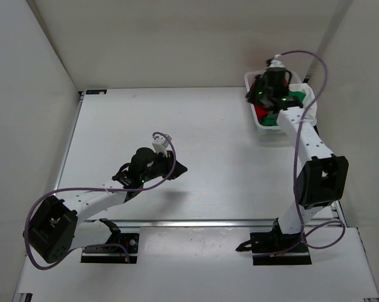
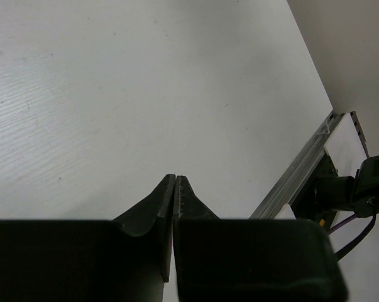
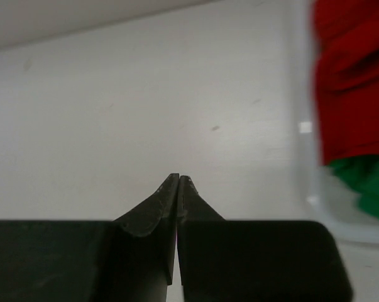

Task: Fold and stack the t-shirts
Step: Grab crumpled tshirt from bin with the right arm

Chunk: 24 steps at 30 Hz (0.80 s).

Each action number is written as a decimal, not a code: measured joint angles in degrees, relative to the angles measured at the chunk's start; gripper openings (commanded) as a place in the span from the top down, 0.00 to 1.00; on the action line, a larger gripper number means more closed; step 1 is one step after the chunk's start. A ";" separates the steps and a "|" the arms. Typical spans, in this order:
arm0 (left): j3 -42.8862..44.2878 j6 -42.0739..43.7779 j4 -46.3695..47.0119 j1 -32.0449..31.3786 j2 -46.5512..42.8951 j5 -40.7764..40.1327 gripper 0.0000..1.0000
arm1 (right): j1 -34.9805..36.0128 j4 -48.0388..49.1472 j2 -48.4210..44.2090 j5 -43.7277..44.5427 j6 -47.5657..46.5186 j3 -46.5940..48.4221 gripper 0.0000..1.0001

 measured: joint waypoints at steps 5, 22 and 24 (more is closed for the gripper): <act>-1.11 -0.48 2.34 -0.26 0.22 -0.24 0.67 | -15.54 -2.14 1.29 5.40 -1.86 4.46 0.64; -3.06 -1.49 3.93 0.79 0.48 -0.39 0.54 | -20.41 -9.75 13.99 1.44 -7.32 9.35 0.53; -3.08 -1.49 3.93 0.79 0.68 -0.39 0.54 | -20.26 -9.31 13.99 0.90 -7.32 9.16 0.53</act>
